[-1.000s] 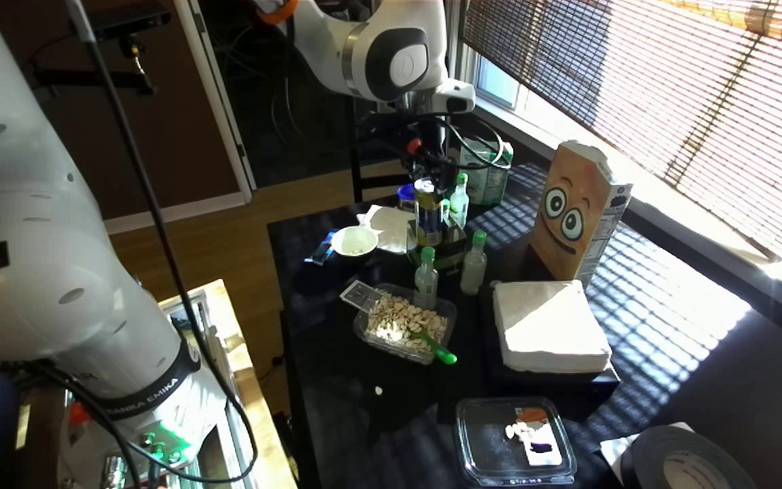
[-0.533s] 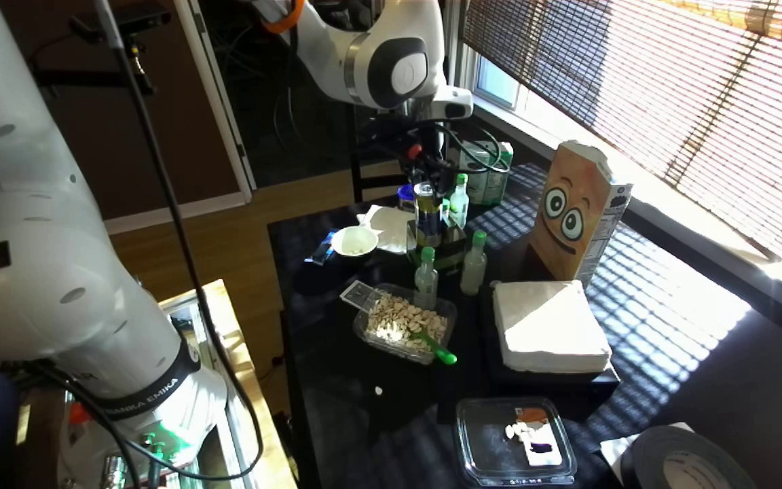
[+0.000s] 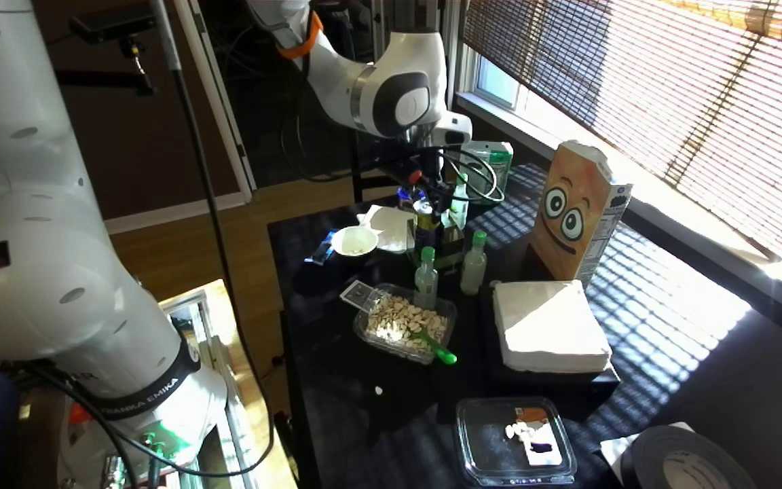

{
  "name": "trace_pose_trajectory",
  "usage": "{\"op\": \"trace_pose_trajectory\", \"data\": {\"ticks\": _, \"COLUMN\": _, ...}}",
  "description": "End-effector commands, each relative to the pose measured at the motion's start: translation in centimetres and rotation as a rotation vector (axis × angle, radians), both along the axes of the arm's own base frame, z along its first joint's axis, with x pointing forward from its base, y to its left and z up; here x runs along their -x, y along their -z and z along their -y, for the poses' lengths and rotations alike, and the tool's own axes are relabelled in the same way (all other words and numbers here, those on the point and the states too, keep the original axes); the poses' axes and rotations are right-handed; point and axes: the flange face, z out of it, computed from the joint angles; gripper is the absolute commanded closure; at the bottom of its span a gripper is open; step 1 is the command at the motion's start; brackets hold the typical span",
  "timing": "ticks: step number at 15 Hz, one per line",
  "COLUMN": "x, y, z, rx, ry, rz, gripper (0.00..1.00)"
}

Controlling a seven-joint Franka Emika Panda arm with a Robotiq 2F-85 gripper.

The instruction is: Pick up the can and place it in the box

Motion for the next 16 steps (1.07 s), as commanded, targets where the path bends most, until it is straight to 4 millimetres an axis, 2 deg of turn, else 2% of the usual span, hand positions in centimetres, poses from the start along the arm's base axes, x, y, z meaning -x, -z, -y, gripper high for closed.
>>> {"op": "trace_pose_trajectory", "data": {"ticks": 1, "x": -0.7, "y": 2.1, "z": 0.7, "rx": -0.034, "ry": 0.053, "rz": 0.017, "gripper": 0.62}}
{"op": "trace_pose_trajectory", "data": {"ticks": 5, "x": -0.9, "y": 4.1, "z": 1.1, "rx": -0.052, "ry": 0.089, "rz": 0.006, "gripper": 0.62}}
{"op": "trace_pose_trajectory", "data": {"ticks": 11, "x": -1.1, "y": 5.6, "z": 0.9, "rx": -0.053, "ry": 0.116, "rz": -0.002, "gripper": 0.62}}
{"op": "trace_pose_trajectory", "data": {"ticks": 12, "x": -1.1, "y": 5.5, "z": 0.8, "rx": -0.054, "ry": 0.121, "rz": -0.009, "gripper": 0.15}}
{"op": "trace_pose_trajectory", "data": {"ticks": 14, "x": -0.6, "y": 4.2, "z": 0.5, "rx": -0.055, "ry": 0.136, "rz": 0.002, "gripper": 0.05}}
{"op": "trace_pose_trajectory", "data": {"ticks": 16, "x": 0.5, "y": 1.7, "z": 0.0, "rx": -0.051, "ry": 0.156, "rz": 0.018, "gripper": 0.0}}
